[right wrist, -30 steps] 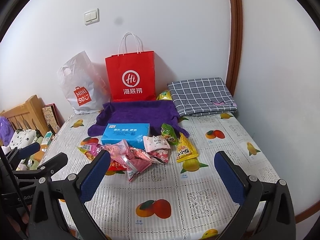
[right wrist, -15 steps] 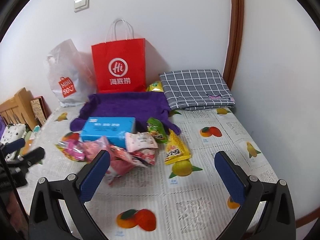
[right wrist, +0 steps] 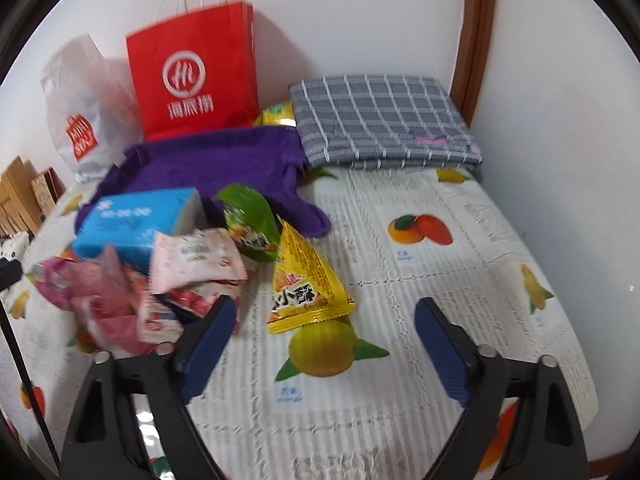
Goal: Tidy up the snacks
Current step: 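Grasp the yellow triangular snack bag with right tool while left tool grasps pink barcode bag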
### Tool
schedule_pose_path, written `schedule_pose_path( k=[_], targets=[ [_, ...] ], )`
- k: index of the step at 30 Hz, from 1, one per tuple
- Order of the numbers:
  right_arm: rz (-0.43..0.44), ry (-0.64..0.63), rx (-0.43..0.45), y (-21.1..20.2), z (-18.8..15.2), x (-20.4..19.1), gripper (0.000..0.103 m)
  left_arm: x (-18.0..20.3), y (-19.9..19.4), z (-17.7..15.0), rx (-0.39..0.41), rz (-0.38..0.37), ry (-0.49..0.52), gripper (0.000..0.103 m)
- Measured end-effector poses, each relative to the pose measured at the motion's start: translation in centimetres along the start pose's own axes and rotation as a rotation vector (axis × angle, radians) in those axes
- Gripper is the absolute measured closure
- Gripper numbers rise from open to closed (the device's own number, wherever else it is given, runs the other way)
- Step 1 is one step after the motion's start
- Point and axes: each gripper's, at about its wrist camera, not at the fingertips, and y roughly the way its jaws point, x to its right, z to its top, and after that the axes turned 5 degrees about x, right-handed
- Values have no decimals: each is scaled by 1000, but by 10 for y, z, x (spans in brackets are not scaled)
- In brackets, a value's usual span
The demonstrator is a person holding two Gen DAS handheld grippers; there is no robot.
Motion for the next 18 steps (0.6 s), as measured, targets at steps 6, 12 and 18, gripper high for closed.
schedule_pose_path(
  k=[6, 12, 18],
  targets=[
    [37, 5, -11, 39, 3, 2, 19, -11, 19, 1, -28, 26, -12, 7],
    [50, -19, -52, 76, 7, -2, 29, -23, 33, 0, -47, 32, -43, 7],
    [51, -30, -66, 90, 1, -5, 43, -27, 37, -1, -22, -23, -49, 7]
  ],
)
